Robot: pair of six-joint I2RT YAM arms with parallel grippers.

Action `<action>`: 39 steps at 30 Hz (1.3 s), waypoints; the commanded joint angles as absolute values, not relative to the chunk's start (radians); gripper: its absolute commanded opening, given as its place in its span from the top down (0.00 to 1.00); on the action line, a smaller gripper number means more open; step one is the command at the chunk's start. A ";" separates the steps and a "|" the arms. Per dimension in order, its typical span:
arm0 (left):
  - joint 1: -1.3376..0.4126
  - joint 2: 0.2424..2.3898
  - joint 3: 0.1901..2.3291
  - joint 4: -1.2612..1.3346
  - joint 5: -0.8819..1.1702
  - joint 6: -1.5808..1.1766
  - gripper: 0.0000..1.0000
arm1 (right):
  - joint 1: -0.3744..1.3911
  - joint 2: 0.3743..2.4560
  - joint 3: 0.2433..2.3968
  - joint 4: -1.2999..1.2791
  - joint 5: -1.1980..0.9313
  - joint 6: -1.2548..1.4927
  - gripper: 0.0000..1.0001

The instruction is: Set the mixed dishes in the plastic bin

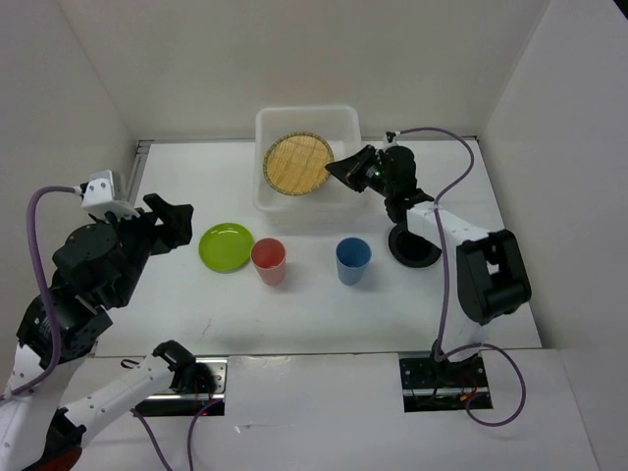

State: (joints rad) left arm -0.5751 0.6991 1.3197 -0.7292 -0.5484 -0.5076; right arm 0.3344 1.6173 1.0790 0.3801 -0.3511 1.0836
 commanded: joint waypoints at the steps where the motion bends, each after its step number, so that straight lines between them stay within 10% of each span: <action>1: -0.578 0.687 1.344 -0.745 -0.561 -0.532 0.19 | 0.322 1.698 1.203 0.635 -0.348 1.140 1.00; 39: -0.578 0.678 1.307 -0.795 -0.561 -0.543 0.18 | 0.388 2.266 1.753 0.327 0.051 1.053 1.00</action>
